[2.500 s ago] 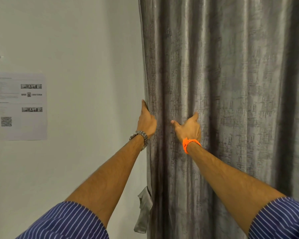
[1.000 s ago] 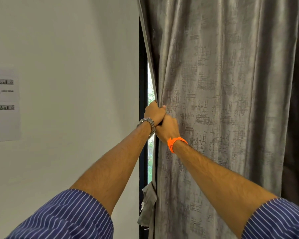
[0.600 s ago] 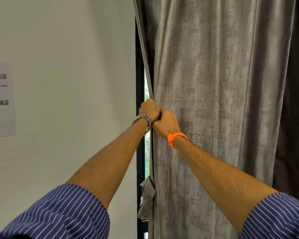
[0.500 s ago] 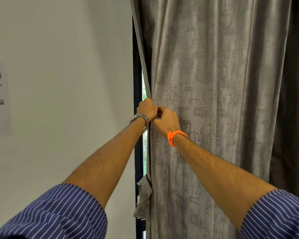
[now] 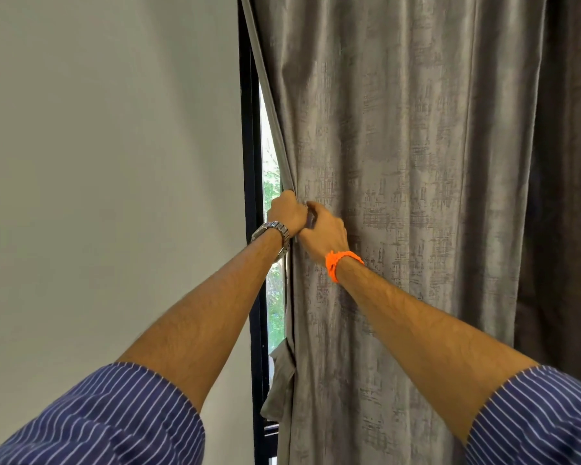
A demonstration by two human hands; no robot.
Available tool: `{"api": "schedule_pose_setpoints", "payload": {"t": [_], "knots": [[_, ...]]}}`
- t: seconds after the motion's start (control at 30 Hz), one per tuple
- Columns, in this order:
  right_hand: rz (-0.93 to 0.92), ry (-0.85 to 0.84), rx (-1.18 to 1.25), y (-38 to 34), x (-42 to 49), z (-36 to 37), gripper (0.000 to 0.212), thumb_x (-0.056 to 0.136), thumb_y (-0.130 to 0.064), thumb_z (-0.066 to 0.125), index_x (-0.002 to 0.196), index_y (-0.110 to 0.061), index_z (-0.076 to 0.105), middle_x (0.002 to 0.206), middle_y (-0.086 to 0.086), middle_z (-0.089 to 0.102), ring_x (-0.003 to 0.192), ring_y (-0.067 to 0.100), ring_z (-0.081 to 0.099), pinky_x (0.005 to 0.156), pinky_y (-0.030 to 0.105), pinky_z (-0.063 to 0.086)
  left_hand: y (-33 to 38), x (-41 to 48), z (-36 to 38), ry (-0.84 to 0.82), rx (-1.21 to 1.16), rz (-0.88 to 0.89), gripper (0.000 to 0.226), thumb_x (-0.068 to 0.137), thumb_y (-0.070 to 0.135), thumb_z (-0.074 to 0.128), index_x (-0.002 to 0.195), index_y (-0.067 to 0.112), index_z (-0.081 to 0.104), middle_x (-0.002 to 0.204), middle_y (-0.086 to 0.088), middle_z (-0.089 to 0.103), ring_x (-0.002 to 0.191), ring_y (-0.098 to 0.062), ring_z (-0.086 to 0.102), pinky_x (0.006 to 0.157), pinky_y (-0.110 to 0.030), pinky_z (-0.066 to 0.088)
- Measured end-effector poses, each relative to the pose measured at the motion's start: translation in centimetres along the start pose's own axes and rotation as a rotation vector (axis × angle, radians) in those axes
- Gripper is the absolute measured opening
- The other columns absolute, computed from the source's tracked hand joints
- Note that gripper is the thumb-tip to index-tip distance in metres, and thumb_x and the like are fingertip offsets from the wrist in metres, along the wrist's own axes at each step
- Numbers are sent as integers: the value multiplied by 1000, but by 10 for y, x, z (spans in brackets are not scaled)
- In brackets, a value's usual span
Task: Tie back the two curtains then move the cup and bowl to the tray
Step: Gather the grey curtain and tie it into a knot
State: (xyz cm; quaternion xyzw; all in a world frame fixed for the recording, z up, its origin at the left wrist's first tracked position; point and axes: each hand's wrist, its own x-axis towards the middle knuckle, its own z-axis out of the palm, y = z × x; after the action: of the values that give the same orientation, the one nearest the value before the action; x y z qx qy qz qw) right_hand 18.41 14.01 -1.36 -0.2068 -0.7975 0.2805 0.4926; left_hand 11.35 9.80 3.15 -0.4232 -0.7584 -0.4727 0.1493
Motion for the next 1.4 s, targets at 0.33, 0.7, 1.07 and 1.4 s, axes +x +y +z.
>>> {"api": "schedule_pose_setpoints", "payload": {"t": [0.33,0.7,1.07,1.4], "knots": [[72,18,7,22,26,-26,66,84,-17,51,147,-18,34,123,18,61,104,33,64,90,44,54,27,11,24,-43,36,93,21,96,6,42,110,-4,53,112,-20,59,89,-28,53,71,-32,39],[92,109,-47,36,40,-58,66,82,-8,53,146,-13,36,126,17,62,113,35,60,94,35,51,60,21,49,-107,28,163,23,92,8,47,110,-5,54,116,-26,58,106,-39,57,75,-35,42],[-416,681,-553,54,42,-88,34,76,-14,69,107,-28,65,95,-3,73,91,21,68,58,31,55,85,26,70,-94,67,273,24,94,13,51,110,-4,56,108,-23,63,87,-32,58,66,-32,36],[48,595,-43,60,53,-83,83,69,-8,72,137,-26,27,126,7,62,98,29,67,72,36,54,89,27,74,-116,22,223,22,90,5,47,108,-5,53,113,-25,58,93,-34,55,68,-32,36]]}}
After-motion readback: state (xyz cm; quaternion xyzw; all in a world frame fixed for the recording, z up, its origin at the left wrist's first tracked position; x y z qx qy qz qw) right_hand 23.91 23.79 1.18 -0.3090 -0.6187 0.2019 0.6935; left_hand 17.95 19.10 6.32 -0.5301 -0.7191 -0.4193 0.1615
